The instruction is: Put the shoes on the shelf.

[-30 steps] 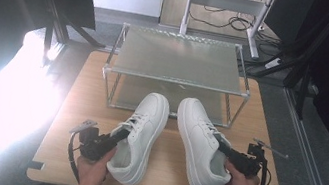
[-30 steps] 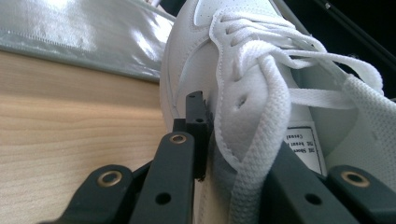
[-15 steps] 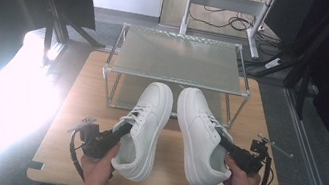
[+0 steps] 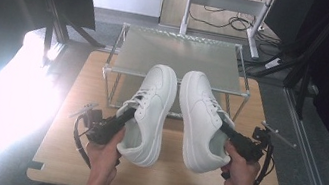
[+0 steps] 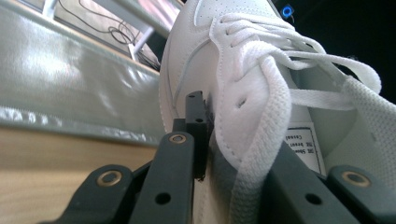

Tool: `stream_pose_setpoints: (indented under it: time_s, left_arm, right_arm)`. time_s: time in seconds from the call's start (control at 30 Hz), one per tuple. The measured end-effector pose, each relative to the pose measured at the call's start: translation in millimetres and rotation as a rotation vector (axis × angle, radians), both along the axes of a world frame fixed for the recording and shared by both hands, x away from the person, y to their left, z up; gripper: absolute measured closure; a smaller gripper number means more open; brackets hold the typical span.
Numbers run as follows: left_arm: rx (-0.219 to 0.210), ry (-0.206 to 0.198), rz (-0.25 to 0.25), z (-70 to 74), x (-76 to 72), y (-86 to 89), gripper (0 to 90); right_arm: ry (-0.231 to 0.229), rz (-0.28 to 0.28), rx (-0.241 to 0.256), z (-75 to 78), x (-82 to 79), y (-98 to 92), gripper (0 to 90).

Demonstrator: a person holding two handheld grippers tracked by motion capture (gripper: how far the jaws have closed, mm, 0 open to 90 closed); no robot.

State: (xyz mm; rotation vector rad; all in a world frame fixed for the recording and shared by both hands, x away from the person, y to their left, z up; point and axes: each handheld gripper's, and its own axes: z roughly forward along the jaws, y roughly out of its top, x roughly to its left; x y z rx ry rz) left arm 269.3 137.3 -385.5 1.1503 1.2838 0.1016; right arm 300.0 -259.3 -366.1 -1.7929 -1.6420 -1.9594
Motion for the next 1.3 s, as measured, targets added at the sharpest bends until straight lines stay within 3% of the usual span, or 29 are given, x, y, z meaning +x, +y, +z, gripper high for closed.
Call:
stream_pose_setpoints:
  time_s: [0.27,0.43,0.73,1.13,1.3]
  left_arm:
    - [-0.008,-0.001,0.038,13.0,24.1,-6.7,82.9]
    - [-0.029,0.005,0.058,17.3,38.2,-10.6,82.9]
    - [-0.026,0.021,0.1,26.0,63.9,-14.8,82.8]
    - [-0.018,0.029,0.12,43.5,95.9,-8.2,82.8]
    - [-0.02,0.049,0.122,50.2,114.2,-9.8,82.8]
  right_arm:
    - [-0.015,-0.052,0.001,13.0,16.4,5.3,82.0]
    - [-0.023,-0.092,-0.032,21.8,26.8,11.8,81.7]
    - [-0.024,-0.112,-0.036,35.4,46.3,24.1,81.7]
    - [0.007,-0.14,-0.032,46.9,85.6,39.4,81.4]
    - [0.029,-0.153,0.005,50.4,103.7,44.3,81.4]
